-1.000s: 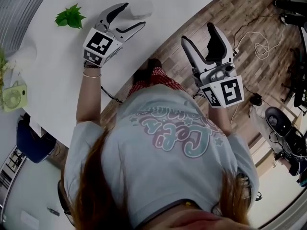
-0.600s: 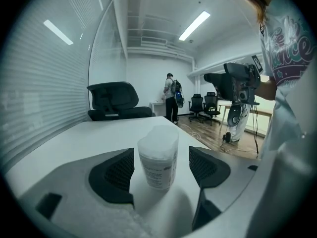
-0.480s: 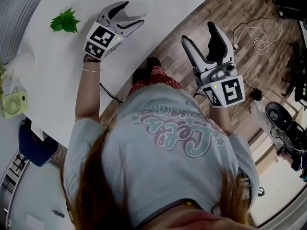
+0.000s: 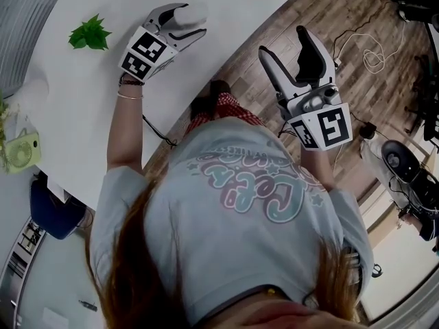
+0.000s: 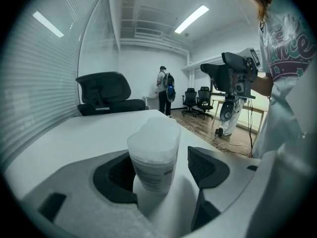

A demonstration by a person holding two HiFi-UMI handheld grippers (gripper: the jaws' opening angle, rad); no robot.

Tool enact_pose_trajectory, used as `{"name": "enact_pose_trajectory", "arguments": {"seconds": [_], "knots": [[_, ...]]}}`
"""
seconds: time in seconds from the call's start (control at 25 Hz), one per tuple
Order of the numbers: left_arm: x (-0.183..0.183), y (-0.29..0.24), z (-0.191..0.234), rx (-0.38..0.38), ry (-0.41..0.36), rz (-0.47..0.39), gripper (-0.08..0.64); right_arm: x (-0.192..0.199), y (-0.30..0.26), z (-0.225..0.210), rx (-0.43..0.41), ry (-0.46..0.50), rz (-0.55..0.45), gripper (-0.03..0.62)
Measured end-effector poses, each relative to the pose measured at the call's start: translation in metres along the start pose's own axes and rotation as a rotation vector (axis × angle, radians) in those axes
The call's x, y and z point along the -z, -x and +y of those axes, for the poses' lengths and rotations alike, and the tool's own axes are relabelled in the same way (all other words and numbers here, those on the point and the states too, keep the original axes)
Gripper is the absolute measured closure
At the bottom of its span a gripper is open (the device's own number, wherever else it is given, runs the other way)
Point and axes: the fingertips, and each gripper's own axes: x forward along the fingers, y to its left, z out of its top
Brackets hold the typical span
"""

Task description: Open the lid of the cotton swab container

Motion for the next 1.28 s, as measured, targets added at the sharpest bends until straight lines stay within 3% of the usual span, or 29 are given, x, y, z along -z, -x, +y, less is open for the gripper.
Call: {"name": "enact_pose_trajectory", "arguments": {"seconds": [0.16, 0.28, 1.28], "knots": [[0.0023, -0.0031, 0.0015, -0.002, 0.001, 0.019, 0.256, 0.0007, 0.0006, -0.0019, 0.003, -0.001, 0.002, 0.272], [0.0028, -0.0036, 0.0054, -0.021, 0.004, 0.025, 0.322, 0.0000, 0.0018, -0.0056, 0.009, -0.002, 0.000, 0.272], [0.0034, -0.0023, 0.0052, -0.014, -0.016, 0.027, 0.371, -0.0062, 0.0042, -0.0041, 0.001, 0.000, -0.025, 0.272]]}}
